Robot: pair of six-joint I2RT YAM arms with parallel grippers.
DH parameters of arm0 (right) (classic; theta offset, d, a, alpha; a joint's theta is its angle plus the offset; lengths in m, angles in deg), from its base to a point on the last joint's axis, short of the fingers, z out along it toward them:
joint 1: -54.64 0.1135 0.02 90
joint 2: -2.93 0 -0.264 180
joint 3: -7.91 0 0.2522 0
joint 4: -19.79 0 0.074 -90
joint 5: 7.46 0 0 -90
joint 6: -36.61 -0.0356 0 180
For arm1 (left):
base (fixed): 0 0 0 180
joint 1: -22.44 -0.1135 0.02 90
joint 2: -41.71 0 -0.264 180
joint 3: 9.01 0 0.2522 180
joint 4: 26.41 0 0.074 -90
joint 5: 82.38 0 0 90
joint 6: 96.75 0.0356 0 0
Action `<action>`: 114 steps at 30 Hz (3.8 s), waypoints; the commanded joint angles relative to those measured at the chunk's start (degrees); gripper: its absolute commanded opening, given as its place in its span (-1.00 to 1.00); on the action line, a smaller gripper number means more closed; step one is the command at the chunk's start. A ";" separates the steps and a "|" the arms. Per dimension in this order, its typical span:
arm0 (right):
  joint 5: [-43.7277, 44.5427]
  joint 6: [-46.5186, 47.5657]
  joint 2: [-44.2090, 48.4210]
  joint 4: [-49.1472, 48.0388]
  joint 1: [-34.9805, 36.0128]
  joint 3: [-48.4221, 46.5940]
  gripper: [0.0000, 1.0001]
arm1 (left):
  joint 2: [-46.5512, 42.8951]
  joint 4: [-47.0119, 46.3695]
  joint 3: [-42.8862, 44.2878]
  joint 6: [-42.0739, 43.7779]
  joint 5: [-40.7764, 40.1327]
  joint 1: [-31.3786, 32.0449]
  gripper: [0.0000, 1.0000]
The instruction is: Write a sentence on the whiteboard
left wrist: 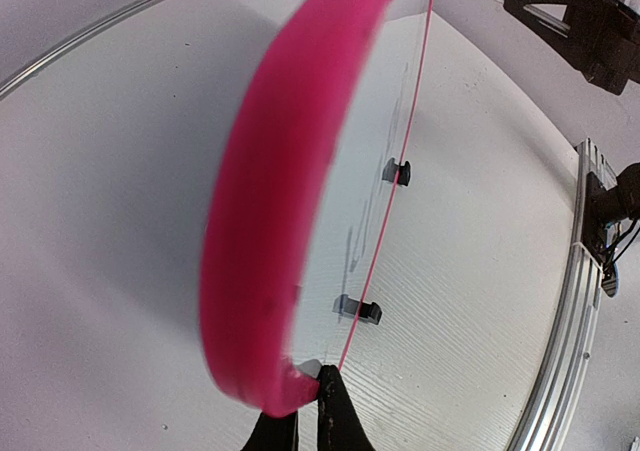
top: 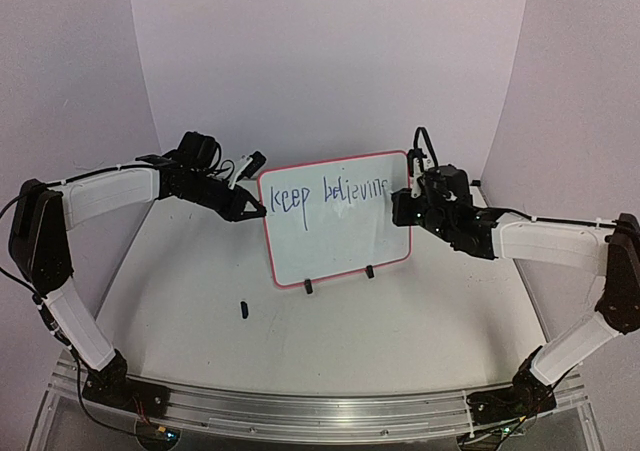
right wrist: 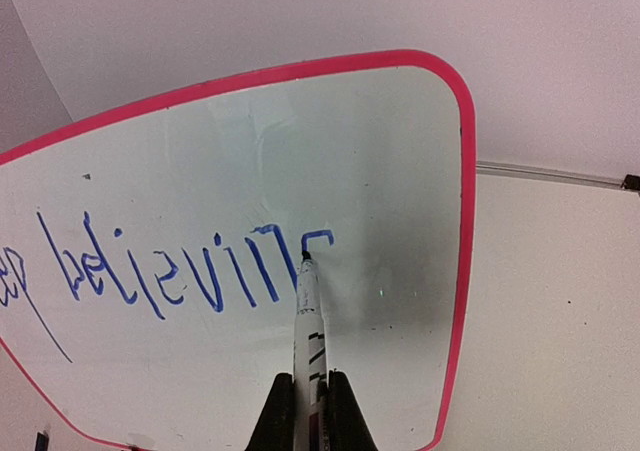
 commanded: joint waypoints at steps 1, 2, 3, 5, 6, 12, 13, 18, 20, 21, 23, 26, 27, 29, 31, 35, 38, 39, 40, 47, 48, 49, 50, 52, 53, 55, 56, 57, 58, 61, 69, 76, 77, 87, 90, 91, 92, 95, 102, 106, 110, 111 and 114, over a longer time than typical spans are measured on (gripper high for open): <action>-0.43 -0.99 -0.04 -0.74 -0.14 0.96 -1.00 | 2.65 6.29 -0.79 3.91 -5.22 1.26 -1.00; -0.28 -1.05 -0.12 -0.66 -0.14 0.99 -1.00 | 2.64 6.27 -0.79 3.95 -5.16 1.25 -1.00; -0.22 -1.06 -0.09 -0.65 -0.12 1.03 -1.00 | 2.63 6.29 -0.79 3.96 -5.25 1.25 -1.00; 0.64 -1.17 0.10 -0.40 -0.14 0.98 -1.00 | 2.63 6.31 -0.79 3.92 -5.24 1.25 -1.00; 1.28 -1.18 0.27 -0.24 -0.14 0.91 -1.00 | 2.63 6.24 -0.79 3.91 -5.29 1.25 -1.00; 3.47 -0.46 1.42 0.15 -0.13 0.18 -1.00 | 2.62 6.35 -0.79 3.97 -5.24 1.25 -1.00; 3.50 -0.30 1.43 0.15 -0.14 0.10 -1.00 | 2.56 6.33 -0.79 3.92 -5.24 1.25 -1.00; 3.82 0.78 1.37 0.13 -0.14 -1.39 -1.00 | 2.63 6.31 -0.78 3.94 -5.30 1.26 -1.00; 3.84 1.13 1.20 0.15 -0.12 -1.84 -1.00 | 2.65 6.37 -0.79 3.96 -5.29 1.25 -1.00; 3.85 1.25 1.12 0.15 -0.09 -2.01 -1.00 | 2.63 6.32 -0.79 3.95 -5.25 1.25 -1.00; 3.95 1.51 1.10 0.08 -0.14 -2.49 -1.00 | 2.63 6.38 -0.79 3.93 -5.25 1.30 -1.00; 3.96 1.95 1.12 0.06 -0.10 -3.02 -1.00 | 2.63 6.35 -0.79 3.92 -5.24 1.25 -1.00; 4.01 2.02 1.17 0.06 -0.12 -3.04 -1.00 | 2.65 6.33 -0.79 3.95 -5.24 1.25 -1.00; 3.91 2.22 1.21 0.06 -0.07 -3.27 -1.00 | 2.68 6.33 -0.77 3.93 -5.24 1.25 -1.00; 3.93 2.28 1.11 0.06 -0.13 -3.40 -1.00 | 2.65 6.37 -0.71 3.91 -5.25 1.25 -1.00; 4.04 1.95 0.60 0.06 -0.13 -2.96 -1.00 | 2.63 6.33 -0.79 3.96 -5.26 1.25 -1.00; 3.93 1.27 0.55 0.09 -0.13 -2.17 -1.00 | 2.58 6.33 -0.79 3.95 -5.34 1.30 -1.00; 3.91 1.09 0.56 0.14 -0.14 -1.91 -1.00 | 2.61 6.32 -0.72 3.89 -5.34 1.26 -1.00; 3.95 0.84 0.62 0.15 -0.14 -1.67 -1.00 | 2.57 6.33 -0.71 3.95 -5.38 1.25 -1.00; 3.21 -1.05 1.17 0.23 -0.13 0.89 -1.00 | 2.63 6.33 -0.75 3.93 -5.27 1.26 -1.00; 3.13 -1.32 1.25 0.28 -0.07 1.14 -1.00 | 2.63 6.31 -0.72 3.96 -5.25 1.25 -1.00; 3.05 -1.62 1.39 0.33 -0.14 1.59 -1.00 | 2.63 6.38 -0.71 3.89 -5.27 1.25 -1.00; 3.05 -1.95 1.48 0.33 -0.14 1.98 -1.00 | 2.63 6.32 -0.71 3.92 -5.29 1.25 -1.00; 2.90 -2.67 1.77 0.33 -0.15 2.82 -1.00 | 2.73 6.30 -0.72 3.92 -5.24 1.25 -1.00; 2.69 -2.94 1.80 0.33 -0.14 3.17 -1.00 | 2.72 6.37 -0.74 3.89 -5.20 1.25 -1.00; 2.16 -3.60 1.80 0.33 -0.13 3.80 -1.00 | 2.74 6.35 -0.71 3.90 -5.18 1.25 -1.00; 1.74 -3.78 1.72 0.26 -0.14 3.98 -1.00 | 2.77 6.36 -0.71 3.94 -5.16 1.25 -1.00; 1.56 -3.92 1.65 0.24 -0.14 4.11 -1.00 | 2.73 6.32 -0.71 3.92 -5.16 1.25 -1.00; 0.91 -4.20 1.50 0.17 -0.14 4.22 -1.00 | 2.76 6.32 -0.71 3.87 -5.22 1.23 -1.00; 0.01 -4.50 1.28 0.00 -0.14 4.39 -1.00 | 2.73 6.34 -0.75 3.85 -5.16 1.33 -1.00; -1.96 -4.78 1.43 -0.62 -0.05 4.35 -1.00 | 2.73 6.30 -0.71 3.87 -5.18 1.34 -1.00; -3.46 -4.78 3.12 -1.96 -0.06 3.80 -1.00 | 2.63 6.37 -0.71 3.85 -5.24 1.34 -1.00; -3.79 -4.90 4.08 -2.44 -0.01 3.99 -1.00 | 2.63 6.30 -0.77 3.87 -5.34 1.34 -1.00; -5.47 -4.14 17.34 -4.62 -0.03 9.64 -1.00 | 2.54 6.31 -0.72 3.81 -5.16 1.34 -1.00; -5.28 -3.84 19.55 -3.73 -0.05 10.56 -1.00 | 2.54 6.24 -0.71 3.75 -5.07 1.43 -1.00; -5.14 -3.75 19.94 -3.23 -0.01 10.71 -1.00 | 2.57 6.23 -0.71 3.72 -5.05 1.49 -1.00; -5.17 -3.78 20.25 -2.86 -0.04 10.76 -1.00 | 2.62 6.22 -0.71 3.70 -5.06 1.58 -1.00; -5.77 -4.04 20.56 -1.96 -0.04 10.92 -1.00 | 2.73 6.51 -0.54 3.60 -5.27 1.86 -1.00; -8.50 -5.36 19.30 1.99 -0.05 9.08 -1.00 | 2.31 6.57 -0.53 3.57 -5.38 2.13 -1.00; -10.21 -5.78 18.22 3.76 0.28 7.88 -1.00 | 2.36 6.59 -0.51 3.52 -5.16 2.26 -1.00; -10.84 -6.07 17.74 4.16 1.09 7.34 -1.00 | 2.36 6.52 -0.53 3.37 -5.09 2.31 -1.00; -11.14 -6.10 17.44 4.17 1.79 7.11 -1.00 | 2.36 6.35 -0.61 3.29 -5.04 2.35 -1.00; -10.93 -5.90 16.72 4.26 3.36 6.65 -1.00 | 2.58 6.38 -0.57 3.19 -5.06 2.56 -1.00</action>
